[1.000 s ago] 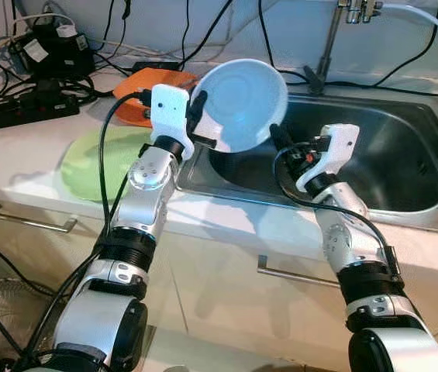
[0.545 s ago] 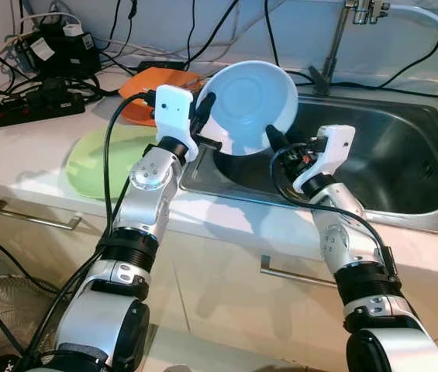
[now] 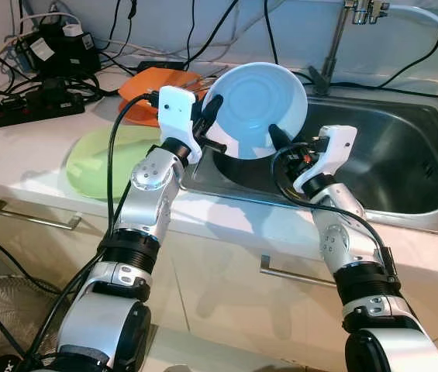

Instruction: Kitchen organization

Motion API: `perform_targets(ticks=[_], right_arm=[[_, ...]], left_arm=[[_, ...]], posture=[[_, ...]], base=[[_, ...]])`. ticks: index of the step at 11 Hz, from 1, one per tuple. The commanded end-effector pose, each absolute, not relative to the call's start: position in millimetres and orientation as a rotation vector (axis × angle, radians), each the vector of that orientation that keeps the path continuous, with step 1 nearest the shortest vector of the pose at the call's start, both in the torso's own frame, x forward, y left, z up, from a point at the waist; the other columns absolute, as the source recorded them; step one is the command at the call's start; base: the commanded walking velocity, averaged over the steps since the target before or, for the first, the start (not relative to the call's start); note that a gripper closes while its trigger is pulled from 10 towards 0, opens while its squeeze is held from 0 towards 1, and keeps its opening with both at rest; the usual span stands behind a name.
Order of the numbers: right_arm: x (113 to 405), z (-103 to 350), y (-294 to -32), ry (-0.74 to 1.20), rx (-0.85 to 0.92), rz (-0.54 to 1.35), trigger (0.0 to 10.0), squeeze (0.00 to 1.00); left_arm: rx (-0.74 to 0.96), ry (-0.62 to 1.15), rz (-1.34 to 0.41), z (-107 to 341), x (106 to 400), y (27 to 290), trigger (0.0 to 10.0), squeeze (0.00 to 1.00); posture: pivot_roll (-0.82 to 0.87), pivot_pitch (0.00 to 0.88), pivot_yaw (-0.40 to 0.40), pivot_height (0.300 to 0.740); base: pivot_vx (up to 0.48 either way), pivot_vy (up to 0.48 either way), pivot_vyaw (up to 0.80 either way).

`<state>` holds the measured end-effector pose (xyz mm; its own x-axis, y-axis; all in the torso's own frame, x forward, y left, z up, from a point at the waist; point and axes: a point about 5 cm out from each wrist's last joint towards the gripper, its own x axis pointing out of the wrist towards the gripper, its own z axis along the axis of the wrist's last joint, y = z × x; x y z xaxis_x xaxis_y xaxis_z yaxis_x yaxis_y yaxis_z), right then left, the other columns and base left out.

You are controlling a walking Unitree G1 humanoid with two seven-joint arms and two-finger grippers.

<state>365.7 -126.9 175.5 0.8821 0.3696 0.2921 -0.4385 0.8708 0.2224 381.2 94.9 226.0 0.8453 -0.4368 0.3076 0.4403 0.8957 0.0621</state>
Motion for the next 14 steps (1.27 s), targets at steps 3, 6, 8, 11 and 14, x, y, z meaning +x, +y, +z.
perform_targets(ticks=[3,6,8,11,14], right_arm=[[367.1,185.5,-119.0,-0.276,0.308,0.466,0.0,0.0],[367.4,187.0,-119.2,-0.285,0.316,0.467,0.0,0.0],[367.2,186.8,-119.0,-0.286,0.32,0.468,0.0,0.0],[367.8,186.6,-119.9,-0.285,0.326,0.452,0.0,0.0],[374.0,188.8,-133.1,-0.29,0.361,0.328,0.0,0.0]], left_arm=[[-0.013,-0.349,-0.489,232.8,378.7,92.8,10.0,0.0],[0.016,-0.346,-0.495,232.0,378.8,91.5,10.0,0.0],[0.029,-0.346,-0.497,231.6,378.7,90.5,10.0,0.0],[0.034,-0.343,-0.491,230.5,378.8,90.7,10.0,1.0],[0.029,-0.348,-0.489,231.5,378.6,92.0,10.0,1.0]], posture=[[0.19,0.0,0.024,0.74],[0.19,0.0,0.027,0.74],[0.19,0.0,0.029,0.74],[0.19,0.0,0.026,0.74],[0.19,0.0,0.026,0.74]], base=[[0.0,0.0,0.0],[0.0,0.0,0.0],[0.0,0.0,0.0],[0.0,0.0,0.0],[0.0,0.0,0.0]])
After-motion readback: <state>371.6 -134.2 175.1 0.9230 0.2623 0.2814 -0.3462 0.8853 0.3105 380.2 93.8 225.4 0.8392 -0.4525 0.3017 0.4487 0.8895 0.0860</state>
